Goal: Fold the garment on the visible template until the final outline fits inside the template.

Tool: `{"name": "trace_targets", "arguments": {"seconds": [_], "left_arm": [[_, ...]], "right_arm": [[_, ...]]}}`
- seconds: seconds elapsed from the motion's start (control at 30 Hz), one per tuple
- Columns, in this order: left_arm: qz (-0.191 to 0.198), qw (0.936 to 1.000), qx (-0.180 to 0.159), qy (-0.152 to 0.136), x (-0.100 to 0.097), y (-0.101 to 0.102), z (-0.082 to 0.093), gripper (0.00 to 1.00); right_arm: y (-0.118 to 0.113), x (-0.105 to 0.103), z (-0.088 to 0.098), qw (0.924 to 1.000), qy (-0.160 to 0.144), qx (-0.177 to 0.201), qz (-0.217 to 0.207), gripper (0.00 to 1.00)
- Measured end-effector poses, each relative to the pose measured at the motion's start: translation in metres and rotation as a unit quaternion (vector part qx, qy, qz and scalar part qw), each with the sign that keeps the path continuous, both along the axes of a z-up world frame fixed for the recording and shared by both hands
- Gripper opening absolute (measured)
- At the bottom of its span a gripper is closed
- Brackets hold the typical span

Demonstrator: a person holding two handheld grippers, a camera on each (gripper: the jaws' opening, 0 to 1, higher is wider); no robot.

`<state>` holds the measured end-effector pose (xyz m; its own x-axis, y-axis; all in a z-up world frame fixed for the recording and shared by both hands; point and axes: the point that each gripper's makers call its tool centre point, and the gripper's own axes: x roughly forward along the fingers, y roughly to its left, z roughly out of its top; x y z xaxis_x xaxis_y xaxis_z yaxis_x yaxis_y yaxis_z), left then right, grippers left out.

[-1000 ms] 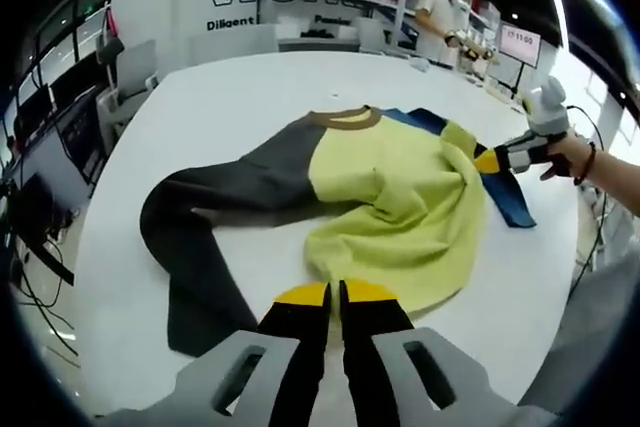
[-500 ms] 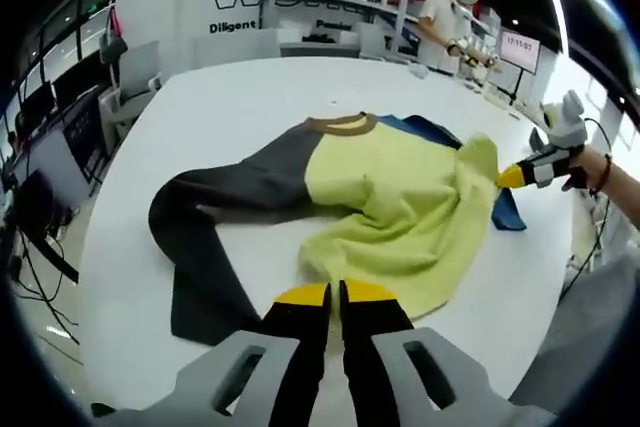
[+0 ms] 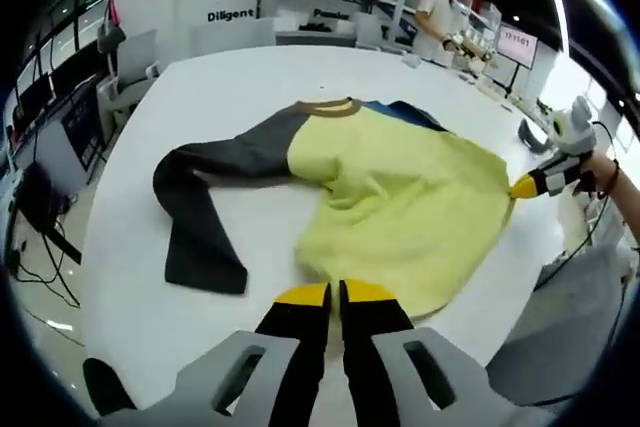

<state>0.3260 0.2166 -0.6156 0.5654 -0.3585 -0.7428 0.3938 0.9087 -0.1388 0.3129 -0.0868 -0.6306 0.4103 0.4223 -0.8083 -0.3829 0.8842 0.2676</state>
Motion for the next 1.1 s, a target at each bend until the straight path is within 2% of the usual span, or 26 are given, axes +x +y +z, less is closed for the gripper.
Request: {"name": "trace_targets", "arguments": {"seconds": [0.3,0.4,0.47,0.53,0.7,0.77,1.0,1.1], "left_arm": [[-0.001,0.9995,-0.002,0.032,-0.036,-0.011,-0.011,0.07],[0.006,0.9988,0.006,0.049,-0.050,-0.013,-0.019,0.07],[0.008,0.9983,0.007,0.056,-0.056,-0.014,-0.024,0.07],[0.010,0.9972,0.026,0.069,-0.062,-0.011,-0.030,0.07],[0.010,0.9972,0.026,0.069,-0.061,-0.011,-0.033,0.07],[0.019,0.9960,0.043,0.075,-0.062,-0.006,-0.035,0.07],[0.023,0.9954,0.048,0.079,-0.068,-0.007,-0.039,0.07],[0.024,0.9957,0.049,0.075,-0.068,-0.007,-0.039,0.07]], "right_arm": [[-0.015,-0.010,-0.005,0.9996,0.002,-0.022,-0.017,0.00],[-0.018,-0.018,-0.011,0.9992,0.018,-0.025,-0.027,0.00],[-0.024,-0.024,-0.018,0.9983,0.028,-0.041,-0.030,0.00],[-0.027,-0.027,-0.023,0.9980,0.032,-0.045,-0.031,0.00],[-0.028,-0.031,-0.024,0.9978,0.037,-0.043,-0.035,0.00],[-0.028,-0.037,-0.024,0.9973,0.046,-0.046,-0.034,0.00],[-0.033,-0.056,-0.024,0.9948,0.069,-0.068,-0.031,0.00],[-0.039,-0.062,-0.030,0.9936,0.074,-0.081,-0.025,0.00]]}}
